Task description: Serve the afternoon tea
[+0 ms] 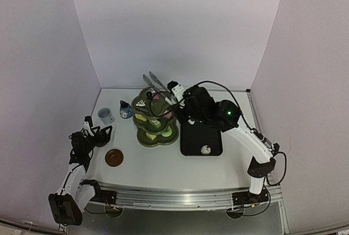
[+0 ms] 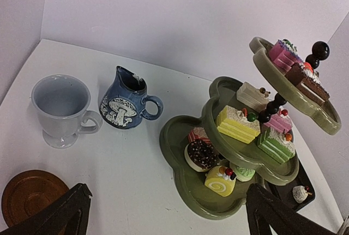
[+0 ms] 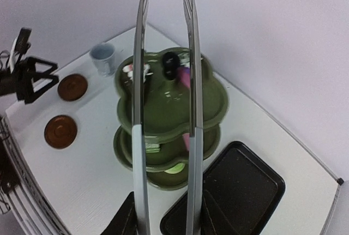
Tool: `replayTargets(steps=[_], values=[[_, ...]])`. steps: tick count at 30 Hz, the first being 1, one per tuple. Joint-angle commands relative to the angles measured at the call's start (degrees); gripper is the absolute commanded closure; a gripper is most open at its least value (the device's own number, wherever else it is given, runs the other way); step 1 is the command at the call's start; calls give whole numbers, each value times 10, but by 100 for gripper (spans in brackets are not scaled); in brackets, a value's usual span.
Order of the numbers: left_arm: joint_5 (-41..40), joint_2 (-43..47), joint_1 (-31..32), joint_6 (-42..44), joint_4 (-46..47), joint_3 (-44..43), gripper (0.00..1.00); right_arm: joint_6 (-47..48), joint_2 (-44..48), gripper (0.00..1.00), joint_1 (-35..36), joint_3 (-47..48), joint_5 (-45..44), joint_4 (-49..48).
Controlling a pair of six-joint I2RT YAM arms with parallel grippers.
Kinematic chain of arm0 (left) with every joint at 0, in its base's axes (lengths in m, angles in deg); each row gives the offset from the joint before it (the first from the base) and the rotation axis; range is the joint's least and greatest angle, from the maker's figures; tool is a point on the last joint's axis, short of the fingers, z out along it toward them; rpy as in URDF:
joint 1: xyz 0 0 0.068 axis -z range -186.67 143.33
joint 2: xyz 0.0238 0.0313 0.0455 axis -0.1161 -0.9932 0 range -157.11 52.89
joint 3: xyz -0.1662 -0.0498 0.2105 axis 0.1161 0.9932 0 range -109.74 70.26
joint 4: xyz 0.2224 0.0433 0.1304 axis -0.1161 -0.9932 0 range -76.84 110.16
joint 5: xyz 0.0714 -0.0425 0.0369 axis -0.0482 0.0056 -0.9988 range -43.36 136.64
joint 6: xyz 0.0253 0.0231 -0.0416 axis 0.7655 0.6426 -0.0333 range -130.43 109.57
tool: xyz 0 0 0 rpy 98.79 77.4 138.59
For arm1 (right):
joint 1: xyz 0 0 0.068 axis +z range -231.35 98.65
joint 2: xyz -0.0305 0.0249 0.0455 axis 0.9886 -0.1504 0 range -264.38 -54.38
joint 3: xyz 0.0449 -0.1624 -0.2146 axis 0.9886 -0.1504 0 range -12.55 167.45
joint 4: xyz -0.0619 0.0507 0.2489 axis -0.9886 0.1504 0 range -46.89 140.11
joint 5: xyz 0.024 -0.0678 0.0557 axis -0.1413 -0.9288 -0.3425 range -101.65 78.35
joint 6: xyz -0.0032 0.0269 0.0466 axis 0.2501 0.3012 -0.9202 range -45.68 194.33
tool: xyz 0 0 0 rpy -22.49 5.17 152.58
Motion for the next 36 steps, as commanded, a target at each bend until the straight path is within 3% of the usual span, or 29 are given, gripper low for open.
replayTargets(steps=[1,6,9,13,16,19,26,36], values=[[-2,5,-3,-2,16,3,0,-86,84,69,-51,-40,-96,-34],[0,5,-3,-2,14,2,1,-182,151,70,-115,-160,-114,-1],[1,5,-3,-1,13,2,0,-229,160,70,-136,-203,-112,79],[2,3,-3,-1,12,1,0,-277,144,70,-144,-251,-44,194],[6,-1,-3,3,9,-3,0,-304,145,70,-145,-281,49,228],[8,-7,-3,8,10,-9,0,-343,153,71,-144,-311,82,263],[13,-15,-3,13,11,-15,0,-366,200,72,-144,-422,187,274],[16,-20,-3,16,12,-20,0,-356,202,69,-145,-516,184,281]])
